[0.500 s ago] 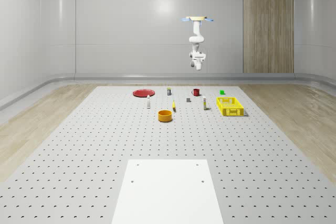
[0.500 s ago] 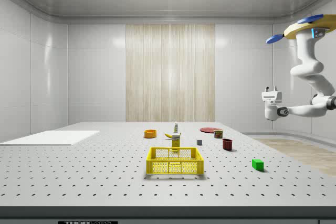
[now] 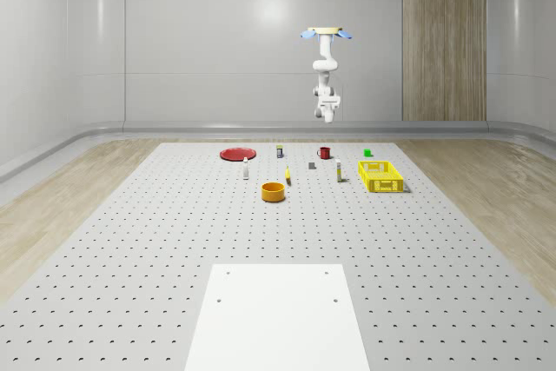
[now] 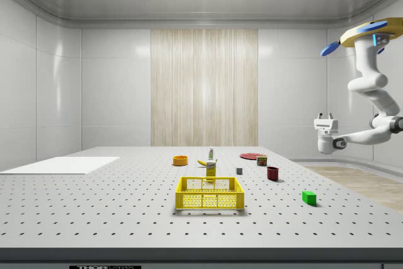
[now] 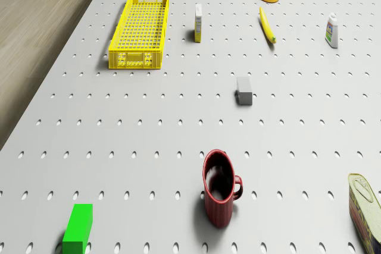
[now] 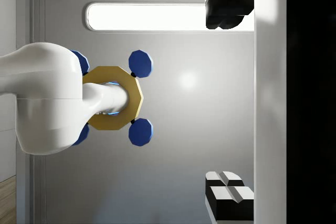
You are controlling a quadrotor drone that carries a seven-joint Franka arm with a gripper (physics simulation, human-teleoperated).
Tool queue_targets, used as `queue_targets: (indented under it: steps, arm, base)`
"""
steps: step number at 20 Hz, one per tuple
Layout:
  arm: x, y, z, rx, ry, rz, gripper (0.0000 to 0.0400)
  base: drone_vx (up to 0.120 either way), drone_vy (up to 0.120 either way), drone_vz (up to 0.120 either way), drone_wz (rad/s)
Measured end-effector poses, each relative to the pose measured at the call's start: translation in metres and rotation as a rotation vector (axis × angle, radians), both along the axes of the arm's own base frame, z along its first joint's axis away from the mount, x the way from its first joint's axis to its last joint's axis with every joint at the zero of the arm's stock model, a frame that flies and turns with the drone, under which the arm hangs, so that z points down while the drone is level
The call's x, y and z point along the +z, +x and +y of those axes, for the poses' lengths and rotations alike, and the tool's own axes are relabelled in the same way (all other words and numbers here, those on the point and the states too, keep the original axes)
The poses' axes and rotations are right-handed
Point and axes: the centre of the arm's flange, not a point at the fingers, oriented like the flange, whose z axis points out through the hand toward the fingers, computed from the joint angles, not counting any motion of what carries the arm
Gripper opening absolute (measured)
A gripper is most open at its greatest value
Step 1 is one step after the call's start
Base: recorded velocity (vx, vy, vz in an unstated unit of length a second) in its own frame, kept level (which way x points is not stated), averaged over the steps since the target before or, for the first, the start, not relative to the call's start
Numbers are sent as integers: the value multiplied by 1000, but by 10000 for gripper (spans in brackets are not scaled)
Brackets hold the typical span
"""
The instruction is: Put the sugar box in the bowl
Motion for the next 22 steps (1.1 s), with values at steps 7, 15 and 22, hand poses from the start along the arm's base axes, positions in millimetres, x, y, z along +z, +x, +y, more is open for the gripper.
queue_targets:
  steps: [7, 15, 22]
  arm:
    - [21, 2, 0, 0, 0, -5, 400]
    - [26, 2, 0, 0, 0, -12, 400]
    - [27, 1, 0, 0, -1, -17, 400]
  base:
    - [120, 0, 0, 0]
    - [120, 0, 0, 0]
    - [120, 0, 0, 0]
